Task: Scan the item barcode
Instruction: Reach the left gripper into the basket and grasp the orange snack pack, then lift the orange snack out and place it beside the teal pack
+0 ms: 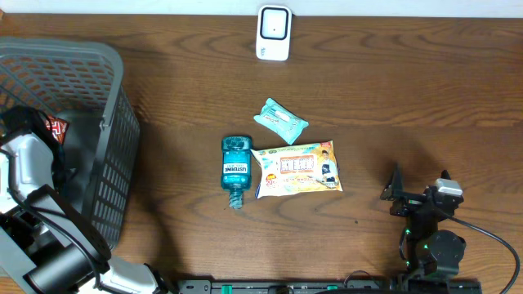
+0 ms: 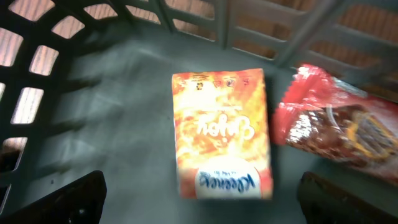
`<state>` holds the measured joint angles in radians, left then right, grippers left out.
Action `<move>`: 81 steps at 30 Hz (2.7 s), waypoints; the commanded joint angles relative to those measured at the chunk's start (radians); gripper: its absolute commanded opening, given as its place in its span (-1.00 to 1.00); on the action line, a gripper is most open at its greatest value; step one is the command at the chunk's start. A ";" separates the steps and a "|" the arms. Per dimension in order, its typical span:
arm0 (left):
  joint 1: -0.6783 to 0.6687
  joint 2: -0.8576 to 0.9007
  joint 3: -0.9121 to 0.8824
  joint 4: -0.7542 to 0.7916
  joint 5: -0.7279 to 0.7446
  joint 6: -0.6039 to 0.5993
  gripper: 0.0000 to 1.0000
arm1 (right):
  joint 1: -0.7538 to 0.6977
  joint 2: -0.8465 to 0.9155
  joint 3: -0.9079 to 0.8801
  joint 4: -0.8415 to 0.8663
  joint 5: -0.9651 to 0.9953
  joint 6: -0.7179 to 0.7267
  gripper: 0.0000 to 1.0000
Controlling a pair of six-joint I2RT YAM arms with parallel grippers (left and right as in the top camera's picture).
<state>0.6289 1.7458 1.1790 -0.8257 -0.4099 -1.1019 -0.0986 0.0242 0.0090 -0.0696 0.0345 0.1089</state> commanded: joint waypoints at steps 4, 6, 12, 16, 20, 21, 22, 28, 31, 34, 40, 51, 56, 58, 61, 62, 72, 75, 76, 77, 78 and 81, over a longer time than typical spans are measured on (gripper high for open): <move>0.040 0.013 -0.105 0.103 -0.029 0.010 0.95 | 0.001 -0.004 -0.003 -0.001 0.004 -0.013 0.99; 0.050 0.013 -0.138 0.142 -0.028 0.010 0.96 | 0.001 -0.004 -0.003 -0.001 0.005 -0.013 0.98; 0.062 0.015 -0.212 0.272 -0.028 0.133 1.00 | 0.001 -0.004 -0.003 -0.001 0.005 -0.013 0.98; 0.062 0.015 -0.222 0.282 -0.028 0.167 0.49 | 0.001 -0.004 -0.003 -0.001 0.004 -0.013 0.99; 0.062 0.015 -0.222 0.282 -0.019 0.167 0.08 | 0.001 -0.004 -0.003 -0.001 0.004 -0.013 0.99; 0.062 0.015 -0.222 0.282 -0.004 0.167 -0.01 | 0.001 -0.004 -0.003 -0.001 0.004 -0.013 0.98; 0.062 0.015 -0.222 0.282 0.017 0.167 -0.06 | 0.001 -0.004 -0.003 -0.001 0.005 -0.013 0.99; 0.062 0.007 -0.222 0.282 0.135 0.167 -0.25 | 0.001 -0.004 -0.003 -0.001 0.005 -0.013 0.99; 0.062 -0.010 -0.220 0.282 0.192 0.189 -0.33 | 0.001 -0.004 -0.003 -0.001 0.004 -0.013 0.99; 0.062 -0.044 -0.212 0.282 0.256 0.227 -0.38 | 0.001 -0.004 -0.003 -0.001 0.005 -0.013 0.99; 0.062 -0.212 -0.185 0.282 0.370 0.328 -0.38 | 0.001 -0.004 -0.003 -0.001 0.005 -0.013 0.99; 0.060 -0.800 -0.180 0.393 0.749 0.297 -0.37 | 0.001 -0.004 -0.003 -0.001 0.005 -0.013 0.99; 0.047 -0.948 -0.180 0.464 0.905 0.169 -0.37 | 0.001 -0.004 -0.003 -0.001 0.005 -0.013 0.99; 0.008 -0.988 -0.180 0.517 0.997 0.123 -0.37 | 0.001 -0.004 -0.003 -0.001 0.004 -0.013 0.98; -0.079 -1.004 -0.180 0.560 1.060 0.088 -0.37 | 0.001 -0.004 -0.003 -0.001 0.005 -0.013 0.99; -0.142 -1.003 -0.180 0.563 1.064 0.082 -0.37 | 0.001 -0.004 -0.003 -0.001 0.005 -0.013 0.99; -0.709 -0.895 -0.180 0.480 0.862 0.253 -0.37 | 0.001 -0.004 -0.003 -0.001 0.004 -0.013 0.99; -0.863 -0.818 -0.180 0.430 0.710 0.266 -0.37 | 0.001 -0.004 -0.003 -0.001 0.005 -0.013 0.99; -0.907 -0.788 -0.180 0.426 0.664 0.277 -0.37 | 0.001 -0.004 -0.003 -0.001 0.004 -0.013 0.99; -0.991 -0.717 -0.180 0.428 0.568 0.298 -0.37 | 0.001 -0.004 -0.003 -0.001 0.004 -0.013 0.99; -1.033 -0.672 -0.180 0.431 0.512 0.298 -0.37 | 0.001 -0.004 -0.003 -0.001 0.004 -0.013 0.99; -1.113 -0.548 -0.180 0.468 0.389 0.298 -0.36 | 0.001 -0.004 -0.003 -0.001 0.005 -0.013 0.98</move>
<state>-0.4061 1.0847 0.9897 -0.3843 0.2062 -0.8436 -0.0986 0.0242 0.0086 -0.0700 0.0345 0.1089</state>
